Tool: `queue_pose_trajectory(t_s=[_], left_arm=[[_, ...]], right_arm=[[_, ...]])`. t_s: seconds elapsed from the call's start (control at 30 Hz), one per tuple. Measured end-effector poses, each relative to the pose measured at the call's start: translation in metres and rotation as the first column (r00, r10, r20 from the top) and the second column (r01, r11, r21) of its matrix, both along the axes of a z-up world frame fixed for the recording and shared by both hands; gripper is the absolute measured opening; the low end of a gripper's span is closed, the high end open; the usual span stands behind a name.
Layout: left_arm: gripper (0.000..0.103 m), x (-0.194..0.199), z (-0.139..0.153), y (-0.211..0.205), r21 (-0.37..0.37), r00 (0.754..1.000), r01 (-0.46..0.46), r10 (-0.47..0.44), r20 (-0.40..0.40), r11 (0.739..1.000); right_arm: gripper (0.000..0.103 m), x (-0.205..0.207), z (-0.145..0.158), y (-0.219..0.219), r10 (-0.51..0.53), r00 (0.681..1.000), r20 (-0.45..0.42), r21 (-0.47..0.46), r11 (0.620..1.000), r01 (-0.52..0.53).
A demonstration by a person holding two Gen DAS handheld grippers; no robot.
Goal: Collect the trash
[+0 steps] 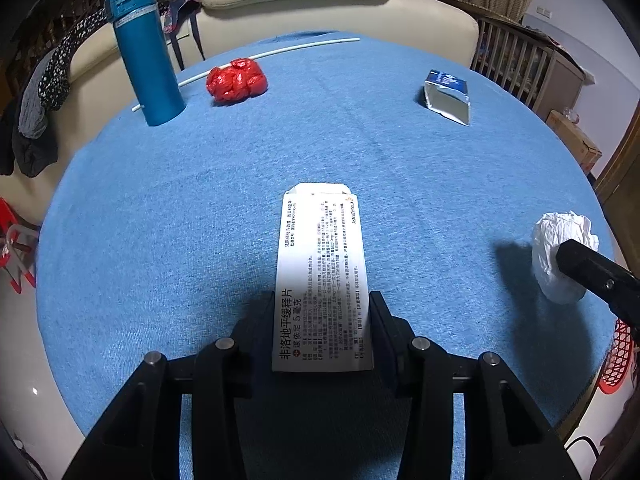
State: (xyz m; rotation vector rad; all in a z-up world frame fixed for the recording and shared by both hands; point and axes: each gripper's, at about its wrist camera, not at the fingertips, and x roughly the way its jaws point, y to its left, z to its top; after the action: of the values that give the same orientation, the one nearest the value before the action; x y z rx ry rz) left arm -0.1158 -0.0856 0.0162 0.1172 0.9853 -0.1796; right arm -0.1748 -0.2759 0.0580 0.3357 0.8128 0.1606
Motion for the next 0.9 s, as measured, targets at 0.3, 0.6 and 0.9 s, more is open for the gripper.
queue_pose_trajectory(t_s=[0.3, 0.6, 0.9], left_arm=[[0.047, -0.008, 0.006, -0.014, 0.011, 0.999, 0.033, -0.033, 0.023, 0.999], [0.047, -0.015, 0.010, -0.033, 0.016, 0.997, 0.072, -0.072, 0.038, 0.997], [0.047, -0.024, 0.011, -0.050, 0.017, 0.993, 0.110, -0.111, 0.049, 0.994]], right_arm=[[0.023, -0.013, 0.000, -0.014, -0.034, 0.999, 0.014, 0.025, 0.999, 0.034], [0.023, -0.024, 0.004, -0.026, -0.067, 0.997, 0.029, 0.041, 0.997, 0.066], [0.023, -0.034, 0.008, -0.037, -0.099, 0.994, 0.041, 0.045, 0.994, 0.098]])
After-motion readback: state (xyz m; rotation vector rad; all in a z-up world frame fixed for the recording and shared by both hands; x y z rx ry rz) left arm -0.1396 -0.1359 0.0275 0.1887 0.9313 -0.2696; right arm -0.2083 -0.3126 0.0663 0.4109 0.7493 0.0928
